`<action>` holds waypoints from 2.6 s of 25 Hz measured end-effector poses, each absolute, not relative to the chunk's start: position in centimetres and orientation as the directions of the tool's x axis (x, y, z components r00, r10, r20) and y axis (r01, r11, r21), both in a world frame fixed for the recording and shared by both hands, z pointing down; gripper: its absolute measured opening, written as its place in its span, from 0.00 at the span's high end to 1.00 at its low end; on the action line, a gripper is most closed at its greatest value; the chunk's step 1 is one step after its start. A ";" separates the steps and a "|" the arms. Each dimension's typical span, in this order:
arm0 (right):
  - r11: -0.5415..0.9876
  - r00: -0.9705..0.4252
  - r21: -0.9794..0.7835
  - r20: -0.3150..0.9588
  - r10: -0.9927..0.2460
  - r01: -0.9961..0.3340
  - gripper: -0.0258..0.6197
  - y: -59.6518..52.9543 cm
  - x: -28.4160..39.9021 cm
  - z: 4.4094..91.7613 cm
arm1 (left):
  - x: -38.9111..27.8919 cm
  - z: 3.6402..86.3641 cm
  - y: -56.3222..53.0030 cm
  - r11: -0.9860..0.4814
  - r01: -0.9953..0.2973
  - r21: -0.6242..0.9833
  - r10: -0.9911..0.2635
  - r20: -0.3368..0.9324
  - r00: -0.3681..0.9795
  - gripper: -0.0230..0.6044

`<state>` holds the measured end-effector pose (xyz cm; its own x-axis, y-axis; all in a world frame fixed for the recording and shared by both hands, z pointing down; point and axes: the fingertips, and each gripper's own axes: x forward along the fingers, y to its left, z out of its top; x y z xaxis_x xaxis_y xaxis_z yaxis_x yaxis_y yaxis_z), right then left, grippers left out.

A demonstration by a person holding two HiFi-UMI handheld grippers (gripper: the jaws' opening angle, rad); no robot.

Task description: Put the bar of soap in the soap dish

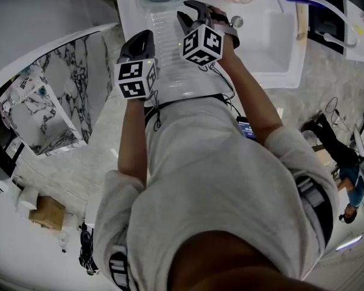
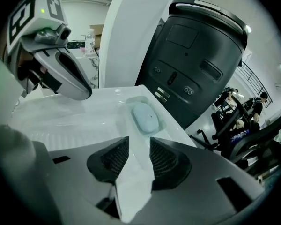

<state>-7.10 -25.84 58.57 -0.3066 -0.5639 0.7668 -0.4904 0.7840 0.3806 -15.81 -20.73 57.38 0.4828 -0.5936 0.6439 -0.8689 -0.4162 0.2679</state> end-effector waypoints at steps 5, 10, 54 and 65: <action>0.766 -0.290 0.365 0.770 -0.568 -0.529 0.77 -23.5 -3.7 58.5 | -13.0 57.2 -19.9 -0.444 -0.857 0.260 -0.582 0.644 0.497 0.93; 0.748 -0.280 0.339 0.776 -0.565 -0.570 0.78 -21.0 -0.4 58.7 | -9.7 57.0 -18.8 -0.480 -0.840 0.254 -0.565 0.643 0.517 0.93; 0.358 -0.335 0.056 0.243 -0.911 -0.932 0.96 -14.8 0.8 37.3 | -10.6 37.5 -15.5 -0.521 -0.847 0.105 -0.793 0.308 0.526 0.93; 0.245 -0.241 0.118 0.043 -0.969 -0.962 0.96 -14.5 1.0 27.0 | -12.6 27.8 -16.8 -0.537 -0.843 0.047 -0.837 0.094 0.538 0.93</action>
<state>0.98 -14.52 27.02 -0.2414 -0.9695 0.0429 -0.9623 0.2449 0.1182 -12.62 -16.83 27.80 0.5384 -0.8374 0.0945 -0.8426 -0.5365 0.0469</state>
